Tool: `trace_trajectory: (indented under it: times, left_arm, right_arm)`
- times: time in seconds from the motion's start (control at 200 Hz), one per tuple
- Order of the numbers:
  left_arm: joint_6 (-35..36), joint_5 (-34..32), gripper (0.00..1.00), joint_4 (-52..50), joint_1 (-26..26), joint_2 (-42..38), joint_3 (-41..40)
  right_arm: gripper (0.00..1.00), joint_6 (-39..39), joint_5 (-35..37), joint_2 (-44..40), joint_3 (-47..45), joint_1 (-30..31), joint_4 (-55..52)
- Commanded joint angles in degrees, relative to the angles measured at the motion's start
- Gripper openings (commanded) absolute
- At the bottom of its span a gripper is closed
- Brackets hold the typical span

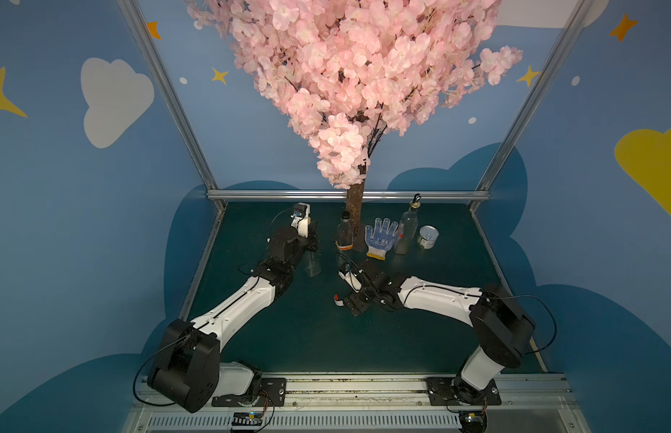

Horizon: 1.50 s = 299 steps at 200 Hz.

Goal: Remove the label from the bottle
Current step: Place the bottle at the center of the board.

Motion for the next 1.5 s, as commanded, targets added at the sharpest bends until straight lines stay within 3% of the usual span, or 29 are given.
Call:
trace_trajectory:
  times: [0.0, 0.355, 0.621, 1.056, 1.492]
  left_arm:
    - [2.3, 0.9, 0.02, 8.8, 2.1, 1.8, 3.8]
    - [2.3, 2.9, 0.02, 11.5, 7.0, 13.8, 11.9]
    - [0.6, 3.6, 0.03, 10.2, 8.4, 16.5, 12.8]
    - [-0.3, 2.3, 0.32, 9.9, 8.7, 16.0, 9.2]
    - [-1.5, 2.7, 0.67, 8.8, 8.7, 13.7, 8.4]
  right_arm:
    - [0.91, -0.3, -0.7, -2.2, -0.9, -0.3, -0.8]
    - [0.91, -0.6, -1.8, -2.6, -1.8, -1.3, -0.3]
    - [0.91, -0.4, -2.5, -2.2, -2.2, -2.2, 0.3]
    - [0.91, -0.5, -3.5, -1.1, -1.6, -2.4, 0.9]
    - [0.91, -0.6, -3.6, -1.3, -1.8, -2.5, 1.5]
